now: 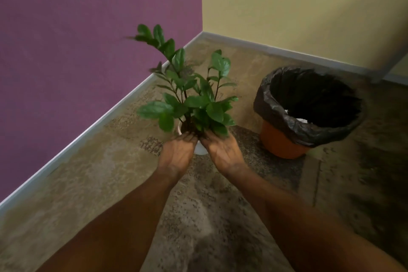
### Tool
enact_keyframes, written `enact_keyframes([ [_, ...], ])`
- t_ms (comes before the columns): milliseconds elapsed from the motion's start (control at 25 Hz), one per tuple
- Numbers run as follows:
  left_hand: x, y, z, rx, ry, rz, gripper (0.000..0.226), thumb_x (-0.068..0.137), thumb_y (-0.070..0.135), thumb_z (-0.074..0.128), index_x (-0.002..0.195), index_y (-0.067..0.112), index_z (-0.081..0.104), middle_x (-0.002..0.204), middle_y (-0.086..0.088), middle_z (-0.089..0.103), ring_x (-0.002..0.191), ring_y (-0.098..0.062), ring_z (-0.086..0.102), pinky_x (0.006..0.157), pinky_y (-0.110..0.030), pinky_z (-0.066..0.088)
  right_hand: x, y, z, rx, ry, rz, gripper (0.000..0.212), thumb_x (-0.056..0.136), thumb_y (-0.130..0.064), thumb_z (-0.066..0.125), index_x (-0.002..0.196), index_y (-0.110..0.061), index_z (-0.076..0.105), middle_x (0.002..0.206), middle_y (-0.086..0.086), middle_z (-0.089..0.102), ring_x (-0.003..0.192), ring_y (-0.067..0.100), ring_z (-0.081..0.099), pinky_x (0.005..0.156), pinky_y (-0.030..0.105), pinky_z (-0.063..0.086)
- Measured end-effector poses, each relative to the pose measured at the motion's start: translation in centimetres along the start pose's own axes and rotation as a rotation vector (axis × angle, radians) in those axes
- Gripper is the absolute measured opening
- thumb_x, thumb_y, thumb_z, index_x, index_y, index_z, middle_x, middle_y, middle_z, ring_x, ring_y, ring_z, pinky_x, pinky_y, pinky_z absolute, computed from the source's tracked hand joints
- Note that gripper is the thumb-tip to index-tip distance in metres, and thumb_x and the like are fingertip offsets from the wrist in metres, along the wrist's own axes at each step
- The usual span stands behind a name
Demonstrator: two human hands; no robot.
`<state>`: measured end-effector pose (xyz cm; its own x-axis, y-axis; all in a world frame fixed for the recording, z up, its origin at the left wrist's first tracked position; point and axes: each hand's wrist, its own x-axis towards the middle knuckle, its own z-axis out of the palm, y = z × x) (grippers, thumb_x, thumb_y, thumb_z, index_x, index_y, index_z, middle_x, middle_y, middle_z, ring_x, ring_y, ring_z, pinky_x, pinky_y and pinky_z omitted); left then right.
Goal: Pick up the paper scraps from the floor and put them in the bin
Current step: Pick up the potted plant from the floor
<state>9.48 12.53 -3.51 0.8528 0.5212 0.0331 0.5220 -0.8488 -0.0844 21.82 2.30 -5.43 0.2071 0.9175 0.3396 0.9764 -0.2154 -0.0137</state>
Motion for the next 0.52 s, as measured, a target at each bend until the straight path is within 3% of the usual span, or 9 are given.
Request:
enact_keyframes([
  [200, -0.7, -2.7, -14.5, 0.013, -0.047, 0.019, 0.052, 0.093, 0.014, 0.054, 0.143, 0.024, 0.05, 0.143, 0.005, 0.058, 0.13, -0.013, 0.057, 0.099, -0.034, 0.05, 5.1, -1.7, -13.5, 0.013, -0.004, 0.032, 0.034, 0.087, -0.01, 0.07, 0.12, -0.017, 0.071, 0.118, 0.004, 0.069, 0.11, 0.026, 0.063, 0.097, 0.04, 0.05],
  [320, 0.1, -4.2, -24.2, -0.028, 0.027, 0.071, 0.053, 0.094, 0.01, 0.05, 0.146, 0.022, 0.048, 0.146, 0.004, 0.055, 0.134, -0.015, 0.053, 0.105, -0.033, 0.045, 9.5, -2.3, -22.5, 0.074, 0.01, 0.022, 0.029, 0.089, -0.01, 0.068, 0.117, -0.016, 0.073, 0.116, 0.003, 0.07, 0.113, 0.025, 0.066, 0.094, 0.041, 0.055],
  [360, 0.3, -4.6, -28.0, -0.027, 0.003, 0.065, 0.053, 0.091, 0.01, 0.057, 0.142, 0.023, 0.053, 0.142, 0.006, 0.058, 0.129, -0.015, 0.056, 0.101, -0.032, 0.047, 11.1, -2.1, -25.4, 0.058, 0.014, 0.023, 0.028, 0.086, -0.01, 0.071, 0.114, -0.016, 0.074, 0.113, 0.003, 0.07, 0.109, 0.026, 0.068, 0.09, 0.04, 0.057],
  [440, 1.3, -6.3, -34.9, -0.093, 0.006, 0.063, 0.048, 0.077, 0.014, 0.077, 0.123, 0.027, 0.071, 0.123, 0.009, 0.069, 0.104, -0.017, 0.067, 0.079, -0.031, 0.056, 14.3, -2.5, -31.9, 0.085, -0.005, 0.044, 0.024, 0.085, -0.014, 0.066, 0.106, -0.017, 0.077, 0.106, 0.003, 0.072, 0.099, 0.026, 0.07, 0.08, 0.036, 0.058],
  [480, 2.1, -7.3, -37.6, -0.121, 0.071, 0.074, 0.046, 0.074, 0.017, 0.081, 0.118, 0.028, 0.073, 0.119, 0.01, 0.069, 0.097, -0.018, 0.068, 0.073, -0.031, 0.057, 15.3, -2.3, -34.5, 0.058, 0.035, 0.06, 0.023, 0.088, -0.018, 0.062, 0.103, -0.023, 0.078, 0.104, -0.001, 0.073, 0.097, 0.021, 0.071, 0.079, 0.033, 0.059],
  [520, 2.9, -8.1, -41.3, -0.157, 0.047, 0.082, 0.044, 0.08, 0.02, 0.077, 0.123, 0.028, 0.07, 0.125, 0.01, 0.066, 0.103, -0.019, 0.066, 0.076, -0.032, 0.057, 16.5, -2.3, -37.8, 0.227, -0.013, 0.161, 0.019, 0.091, -0.027, 0.061, 0.101, -0.032, 0.077, 0.103, -0.006, 0.074, 0.095, 0.013, 0.071, 0.081, 0.03, 0.058],
])
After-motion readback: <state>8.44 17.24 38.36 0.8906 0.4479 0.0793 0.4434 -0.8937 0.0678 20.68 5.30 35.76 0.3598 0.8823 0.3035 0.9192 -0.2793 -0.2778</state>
